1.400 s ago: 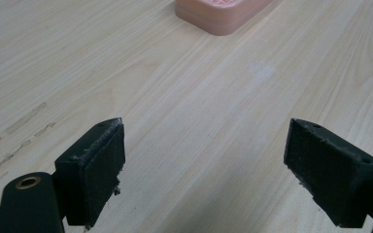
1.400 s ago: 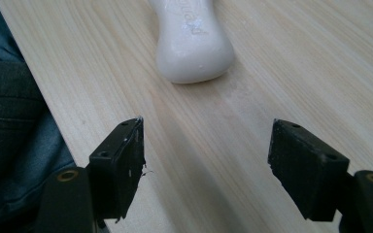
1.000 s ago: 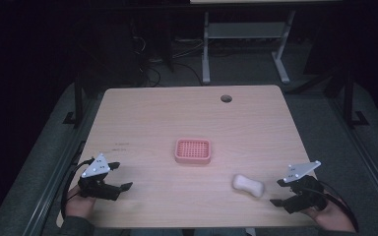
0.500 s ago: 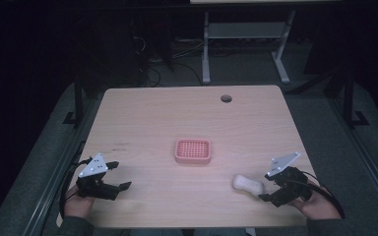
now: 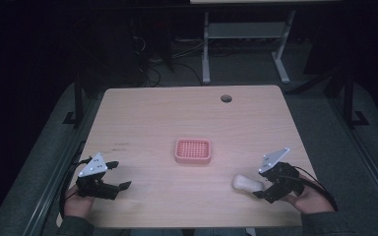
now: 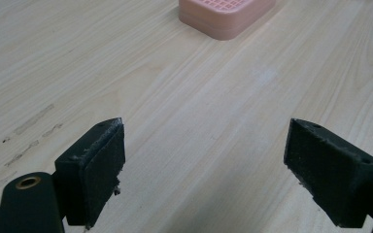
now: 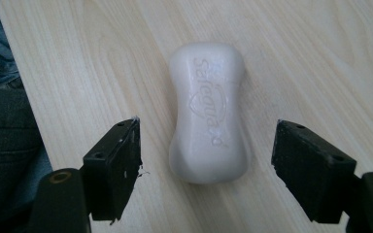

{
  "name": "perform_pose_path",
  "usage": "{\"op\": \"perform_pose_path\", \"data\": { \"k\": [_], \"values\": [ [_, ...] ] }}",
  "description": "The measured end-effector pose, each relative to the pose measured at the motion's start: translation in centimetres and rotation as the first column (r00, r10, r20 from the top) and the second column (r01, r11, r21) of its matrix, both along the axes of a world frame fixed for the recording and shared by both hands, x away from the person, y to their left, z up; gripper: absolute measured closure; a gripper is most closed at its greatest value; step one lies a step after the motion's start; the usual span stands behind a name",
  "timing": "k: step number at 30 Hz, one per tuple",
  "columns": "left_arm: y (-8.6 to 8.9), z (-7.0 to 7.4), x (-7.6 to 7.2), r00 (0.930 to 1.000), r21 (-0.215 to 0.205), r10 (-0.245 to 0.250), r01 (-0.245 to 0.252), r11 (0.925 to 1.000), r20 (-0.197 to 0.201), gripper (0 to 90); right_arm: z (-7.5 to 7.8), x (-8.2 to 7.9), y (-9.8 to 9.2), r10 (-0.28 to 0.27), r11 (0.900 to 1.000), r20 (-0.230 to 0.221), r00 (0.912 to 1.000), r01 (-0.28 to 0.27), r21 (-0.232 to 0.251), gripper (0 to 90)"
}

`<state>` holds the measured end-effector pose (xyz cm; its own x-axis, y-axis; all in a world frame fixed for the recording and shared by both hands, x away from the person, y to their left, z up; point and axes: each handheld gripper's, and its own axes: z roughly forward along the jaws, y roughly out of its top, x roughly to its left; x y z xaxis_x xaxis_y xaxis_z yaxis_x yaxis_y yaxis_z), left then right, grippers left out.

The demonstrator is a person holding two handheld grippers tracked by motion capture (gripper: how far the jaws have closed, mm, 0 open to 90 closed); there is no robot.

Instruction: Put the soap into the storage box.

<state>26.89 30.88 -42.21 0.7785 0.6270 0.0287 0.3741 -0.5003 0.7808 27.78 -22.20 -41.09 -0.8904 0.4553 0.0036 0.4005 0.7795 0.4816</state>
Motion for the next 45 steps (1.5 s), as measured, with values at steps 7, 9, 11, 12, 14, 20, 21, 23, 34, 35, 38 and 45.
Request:
{"op": "perform_pose_path", "data": {
  "k": [7,9,11,12,14,20,21,23,34,35,38,45],
  "values": [
    [-0.1,0.0,0.0,0.9999,0.006,-0.010,0.010,0.9999,-0.001,14.8,0.0,0.5,1.1,0.018,0.999,-0.002,0.9998,-0.018,-0.026,25.4],
    [-0.2,0.0,0.0,0.9999,0.007,-0.011,0.011,0.9999,-0.001,14.8,-0.1,0.5,1.4,0.025,0.999,-0.014,0.9996,-0.025,-0.021,25.4],
    [-0.2,0.0,0.0,0.9999,0.007,-0.012,0.012,0.9999,-0.001,14.8,-0.1,0.6,1.5,0.029,0.999,-0.007,0.9995,-0.029,-0.030,25.4],
    [-0.2,0.0,0.0,0.9999,0.004,-0.011,0.011,0.9999,-0.001,14.8,-0.2,0.7,1.7,0.027,0.999,-0.010,0.9996,-0.027,-0.033,25.4],
    [-0.1,0.0,0.0,1.0000,-0.001,-0.009,0.009,1.0000,0.000,14.8,-0.3,0.8,1.9,0.029,0.998,-0.017,0.9994,-0.030,-0.048,25.4],
    [-0.1,0.0,0.0,1.0000,0.001,-0.010,0.010,1.0000,-0.001,14.8,-0.5,1.3,2.7,0.037,0.997,-0.026,0.9990,-0.039,-0.064,25.6],
    [-0.1,0.0,0.1,0.9999,-0.001,-0.010,0.010,0.9999,-0.001,14.8,-0.5,1.3,2.8,0.039,0.997,-0.027,0.9989,-0.041,-0.072,25.7],
    [-0.1,0.0,0.1,0.9999,-0.001,-0.011,0.011,0.9999,-0.002,14.8,-0.8,1.5,3.0,0.040,0.995,-0.031,0.9988,-0.042,-0.088,25.7],
    [-0.3,0.0,0.1,0.9998,0.005,-0.018,0.018,0.9998,0.001,14.8,-2.0,2.3,4.0,0.031,0.987,-0.059,0.9978,-0.040,-0.155,30.7],
    [-0.3,0.0,0.1,0.9998,0.005,-0.018,0.018,0.9998,0.001,14.8,-2.0,2.3,4.0,0.031,0.987,-0.059,0.9978,-0.040,-0.155,30.7],
    [-0.2,0.0,0.1,0.9999,0.002,-0.017,0.017,0.9999,0.000,14.8,-2.3,2.5,4.2,0.031,0.985,-0.072,0.9969,-0.043,-0.166,31.7],
    [-0.2,0.0,0.1,0.9999,-0.010,-0.012,0.012,0.9999,-0.001,14.8,-2.7,2.7,4.5,0.026,0.979,-0.089,0.9957,-0.044,-0.199,36.0]
  ]
}}
